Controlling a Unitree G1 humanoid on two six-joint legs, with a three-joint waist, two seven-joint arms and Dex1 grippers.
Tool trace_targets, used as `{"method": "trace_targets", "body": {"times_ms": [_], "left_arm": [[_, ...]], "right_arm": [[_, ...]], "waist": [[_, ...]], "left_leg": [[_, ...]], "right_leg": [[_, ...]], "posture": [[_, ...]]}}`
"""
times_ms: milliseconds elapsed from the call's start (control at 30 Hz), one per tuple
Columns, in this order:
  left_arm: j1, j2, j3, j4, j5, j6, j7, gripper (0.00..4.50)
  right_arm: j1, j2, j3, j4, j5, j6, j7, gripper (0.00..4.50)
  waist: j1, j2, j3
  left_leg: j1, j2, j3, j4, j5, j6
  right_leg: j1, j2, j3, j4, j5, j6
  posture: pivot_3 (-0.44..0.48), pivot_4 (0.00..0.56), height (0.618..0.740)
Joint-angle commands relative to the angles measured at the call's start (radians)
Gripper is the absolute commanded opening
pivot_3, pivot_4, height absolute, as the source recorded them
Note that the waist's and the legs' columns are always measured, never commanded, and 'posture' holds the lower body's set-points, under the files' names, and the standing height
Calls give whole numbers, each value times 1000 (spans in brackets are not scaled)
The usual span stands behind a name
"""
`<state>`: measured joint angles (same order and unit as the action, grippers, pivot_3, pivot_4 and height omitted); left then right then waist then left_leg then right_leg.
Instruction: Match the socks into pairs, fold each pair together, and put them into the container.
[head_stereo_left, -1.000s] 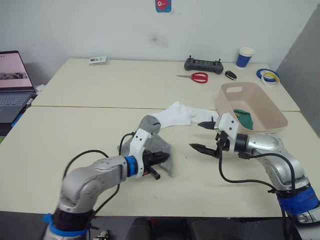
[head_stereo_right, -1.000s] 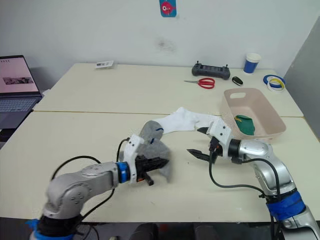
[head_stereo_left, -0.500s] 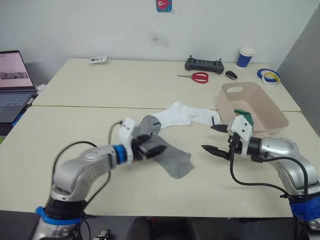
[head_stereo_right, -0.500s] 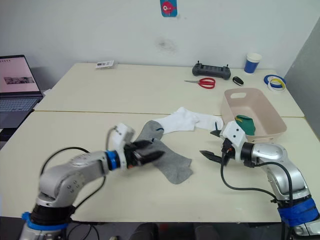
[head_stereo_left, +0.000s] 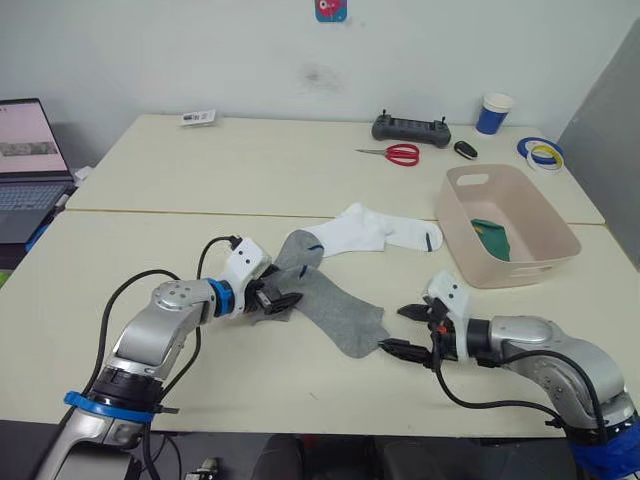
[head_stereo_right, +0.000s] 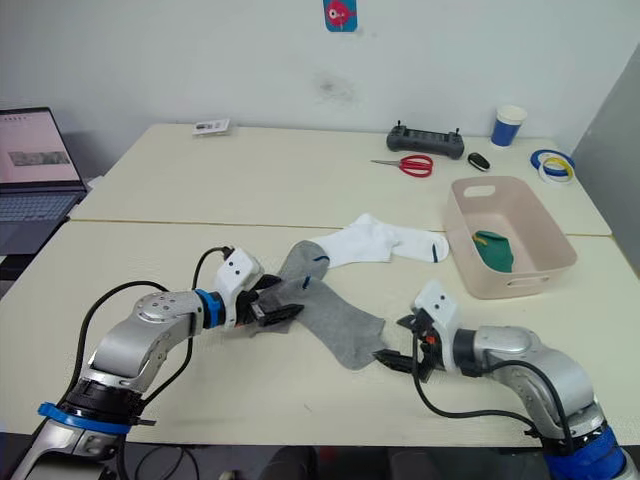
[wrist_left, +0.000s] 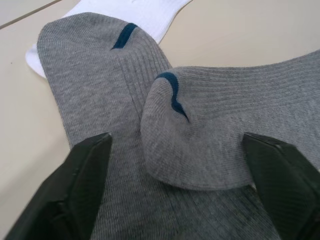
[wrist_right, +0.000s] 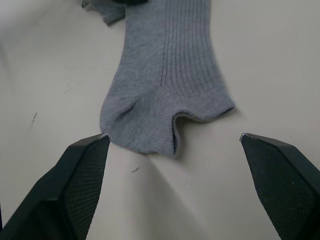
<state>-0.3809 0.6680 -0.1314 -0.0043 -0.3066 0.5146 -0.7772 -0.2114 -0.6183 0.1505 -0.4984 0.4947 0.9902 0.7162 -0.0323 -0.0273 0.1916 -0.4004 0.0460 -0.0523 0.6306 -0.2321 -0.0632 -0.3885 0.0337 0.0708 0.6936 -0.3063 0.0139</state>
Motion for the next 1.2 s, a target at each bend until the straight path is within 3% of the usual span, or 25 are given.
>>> {"method": "trace_targets", "body": {"times_ms": [33, 133, 300, 333, 500, 700, 900, 1033, 1200], "left_arm": [[-2, -4, 21, -32, 14, -23, -6, 2813], [2, -1, 30, -34, 20, -27, -12, 1850], [13, -1, 46, -65, 9, -10, -21, 183], [13, -4, 50, -67, 10, -10, -20, 0], [15, -13, 63, -86, 1, 10, -19, 0], [42, -11, 119, -171, -53, 90, -7, 0], [203, 15, 221, -393, -152, 256, 30, 0], [324, -35, 273, -538, -217, 354, 123, 0], [424, -126, 227, -668, -197, 371, 257, 0]], "right_arm": [[-24, 9, 15, -12, 10, -6, -3, 4500], [-49, 50, 9, 19, 23, 0, -20, 3860], [-70, 84, 7, 52, 24, -2, -31, 2092], [-68, 80, 12, 55, 20, -5, -25, 1736], [-69, 67, 10, 73, 20, -20, -1, 7], [-96, 8, -23, 87, 38, -40, 69, 7], [-139, -116, -4, 134, 33, -128, 234, 7], [-167, -158, 28, 175, 29, -173, 322, 7], [-177, -190, 80, 225, -4, -208, 400, 7]], "waist": [[-1, 0, 0], [-2, 0, 0], [-1, 0, 0], [-1, 0, 0], [-1, 0, 0], [-1, 0, 0], [-6, 0, 0], [-7, 0, 0], [-2, 0, 0]], "left_leg": [[0, 0, 0, 0, 0, 0], [0, 0, 0, 0, 0, 0], [0, 0, 0, 0, 0, 0], [0, 0, 0, 0, 0, 0], [0, 0, 0, 0, 0, 0], [0, 0, 0, 0, 0, 0], [0, 1, 0, -1, 0, 0], [0, 1, -1, -1, 0, 0], [1, 0, -1, 0, 0, 0]], "right_leg": [[0, 0, 0, 0, 0, 0], [0, 0, 0, 0, 0, 0], [0, 0, -1, 0, 0, 0], [0, 0, 0, 0, 0, 0], [0, 0, 0, 0, 0, 0], [0, 0, -1, 0, 0, 0], [0, 0, 0, 0, 0, 0], [0, -1, 0, 0, 0, 0], [1, -1, 1, 0, 0, 0]], "posture": [[0, 150, 740], [0, 150, 740], [0, 150, 740], [0, 150, 740], [0, 150, 740], [0, 150, 740], [0, 150, 740], [0, 150, 740], [0, 150, 740]]}}
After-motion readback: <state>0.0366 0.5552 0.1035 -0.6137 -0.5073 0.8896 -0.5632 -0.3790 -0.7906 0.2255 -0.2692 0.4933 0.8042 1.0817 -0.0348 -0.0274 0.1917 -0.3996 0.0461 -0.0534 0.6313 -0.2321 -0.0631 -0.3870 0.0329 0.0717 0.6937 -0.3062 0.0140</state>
